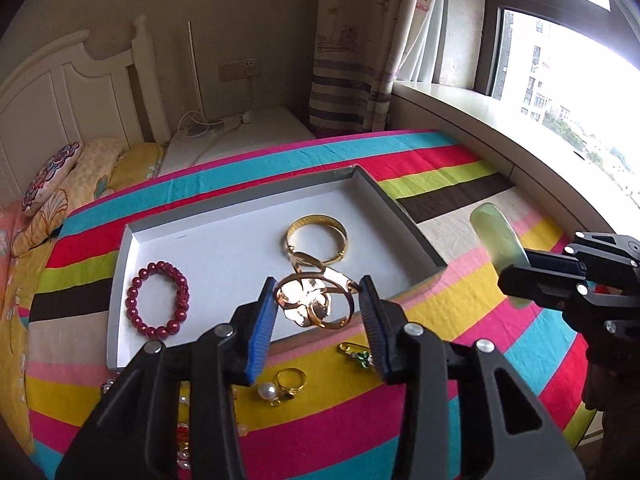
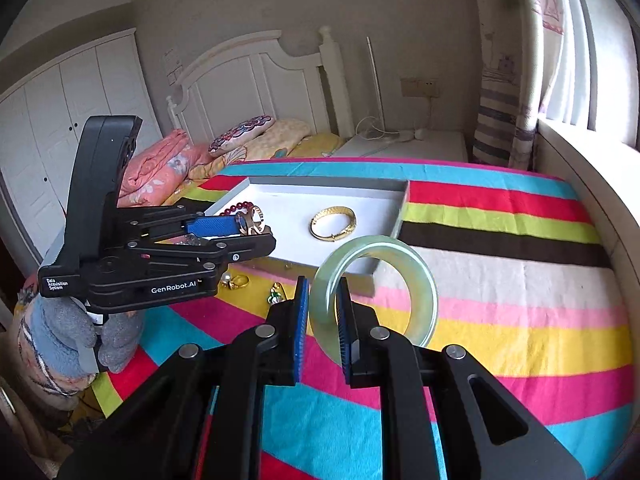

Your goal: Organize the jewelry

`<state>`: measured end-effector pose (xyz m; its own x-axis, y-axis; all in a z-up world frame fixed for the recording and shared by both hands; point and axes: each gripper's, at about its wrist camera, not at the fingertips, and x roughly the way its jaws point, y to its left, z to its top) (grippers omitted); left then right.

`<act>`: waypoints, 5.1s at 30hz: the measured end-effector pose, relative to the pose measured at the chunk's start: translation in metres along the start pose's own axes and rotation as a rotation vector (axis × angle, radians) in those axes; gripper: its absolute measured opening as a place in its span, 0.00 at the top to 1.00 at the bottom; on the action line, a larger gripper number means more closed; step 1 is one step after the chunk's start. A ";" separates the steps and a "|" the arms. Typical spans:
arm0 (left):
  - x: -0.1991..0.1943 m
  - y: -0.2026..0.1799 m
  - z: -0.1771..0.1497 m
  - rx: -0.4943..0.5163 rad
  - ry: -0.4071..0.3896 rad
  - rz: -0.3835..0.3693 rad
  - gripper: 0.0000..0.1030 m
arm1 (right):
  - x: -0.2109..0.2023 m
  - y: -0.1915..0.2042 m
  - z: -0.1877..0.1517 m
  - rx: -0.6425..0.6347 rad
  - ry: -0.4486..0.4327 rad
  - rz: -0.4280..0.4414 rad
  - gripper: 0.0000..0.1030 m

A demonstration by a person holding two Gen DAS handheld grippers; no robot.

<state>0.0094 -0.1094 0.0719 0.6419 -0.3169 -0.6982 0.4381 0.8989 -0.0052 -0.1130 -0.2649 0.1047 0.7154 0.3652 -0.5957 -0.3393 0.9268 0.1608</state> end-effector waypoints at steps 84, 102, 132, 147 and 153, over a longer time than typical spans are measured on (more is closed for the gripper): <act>-0.027 0.060 -0.119 -0.265 0.144 0.128 0.02 | 0.083 0.071 -0.038 -0.205 0.286 -0.172 0.74; -0.017 0.052 -0.116 -0.207 0.199 0.190 0.02 | 0.080 0.075 -0.042 -0.214 0.274 -0.195 0.76; -0.047 0.067 -0.105 -0.218 0.102 0.197 0.90 | 0.065 0.075 -0.044 -0.206 0.199 -0.224 0.76; -0.118 0.076 -0.104 -0.249 -0.054 0.131 0.90 | 0.057 0.072 -0.042 -0.179 0.158 -0.223 0.76; -0.133 0.072 -0.095 -0.244 -0.093 0.117 0.90 | 0.041 0.061 -0.040 -0.111 0.091 -0.155 0.76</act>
<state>-0.1039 0.0262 0.0965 0.7393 -0.2232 -0.6354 0.2004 0.9736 -0.1089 -0.1287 -0.1968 0.0581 0.7075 0.2053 -0.6762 -0.2987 0.9541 -0.0229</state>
